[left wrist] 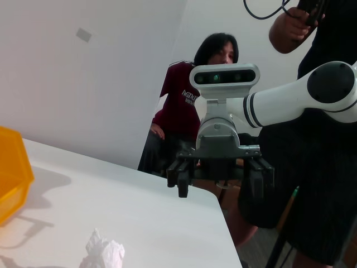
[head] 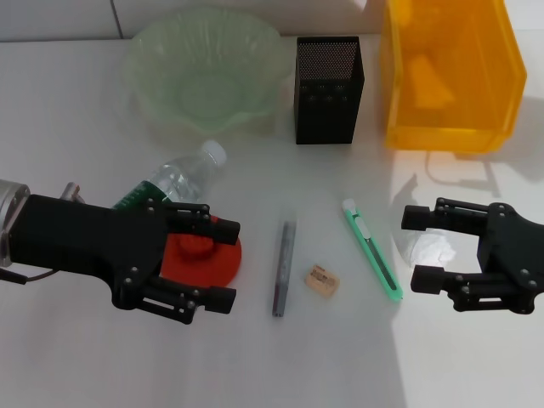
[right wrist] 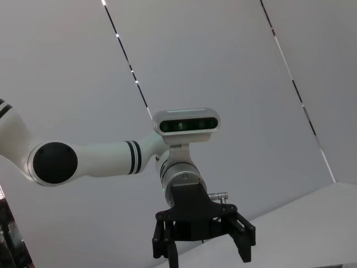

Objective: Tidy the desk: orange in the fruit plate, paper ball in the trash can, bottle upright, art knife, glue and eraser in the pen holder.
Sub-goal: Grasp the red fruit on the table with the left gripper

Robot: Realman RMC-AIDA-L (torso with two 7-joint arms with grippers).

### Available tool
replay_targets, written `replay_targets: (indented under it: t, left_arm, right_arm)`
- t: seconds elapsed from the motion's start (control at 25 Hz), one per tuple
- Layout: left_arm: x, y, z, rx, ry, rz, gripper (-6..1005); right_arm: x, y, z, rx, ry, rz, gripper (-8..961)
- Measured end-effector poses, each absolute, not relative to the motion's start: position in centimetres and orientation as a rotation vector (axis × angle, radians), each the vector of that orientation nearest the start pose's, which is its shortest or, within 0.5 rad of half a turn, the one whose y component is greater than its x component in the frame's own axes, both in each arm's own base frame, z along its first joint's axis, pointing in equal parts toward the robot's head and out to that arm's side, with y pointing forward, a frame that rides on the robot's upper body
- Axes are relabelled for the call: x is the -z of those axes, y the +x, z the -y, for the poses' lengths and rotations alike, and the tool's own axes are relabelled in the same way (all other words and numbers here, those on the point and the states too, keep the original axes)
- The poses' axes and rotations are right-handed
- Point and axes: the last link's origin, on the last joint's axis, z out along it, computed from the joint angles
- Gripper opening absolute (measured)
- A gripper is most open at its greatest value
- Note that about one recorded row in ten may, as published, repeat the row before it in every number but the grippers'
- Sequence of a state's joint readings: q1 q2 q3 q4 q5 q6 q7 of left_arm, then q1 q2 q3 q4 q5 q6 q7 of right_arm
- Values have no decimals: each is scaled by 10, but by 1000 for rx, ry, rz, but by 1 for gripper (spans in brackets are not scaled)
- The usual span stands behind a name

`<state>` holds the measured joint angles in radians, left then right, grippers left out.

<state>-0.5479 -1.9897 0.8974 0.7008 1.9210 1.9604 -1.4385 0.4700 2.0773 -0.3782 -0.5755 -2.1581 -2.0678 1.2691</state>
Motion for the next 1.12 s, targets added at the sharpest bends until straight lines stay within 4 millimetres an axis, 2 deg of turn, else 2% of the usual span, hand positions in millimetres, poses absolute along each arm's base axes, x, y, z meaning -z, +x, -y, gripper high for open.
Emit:
replay_targets:
  t: [0.6,0.84,0.88,0.92,1.12]
  left_arm:
    - [-26,-227,-293,793,-3188,387,842]
    - [-27,-211,-309,604,-3203,312,842]
    - [-22,-207,-316,504,-3200,292,842]
    - [-22,-207,-316,504,-3200,292,842]
    - [-2,-205,-332,270,-3165,254,843]
  right_arm:
    - [-15,260,-257,-1215,-2849,-586,817]
    - [-16,267,-250,-1208,-2828,-609,817]
    - [-16,269,-248,-1206,-2822,-614,817]
    - [-16,269,-248,-1206,-2822,-614,817]
    - [-17,278,-240,-1198,-2795,-654,817]
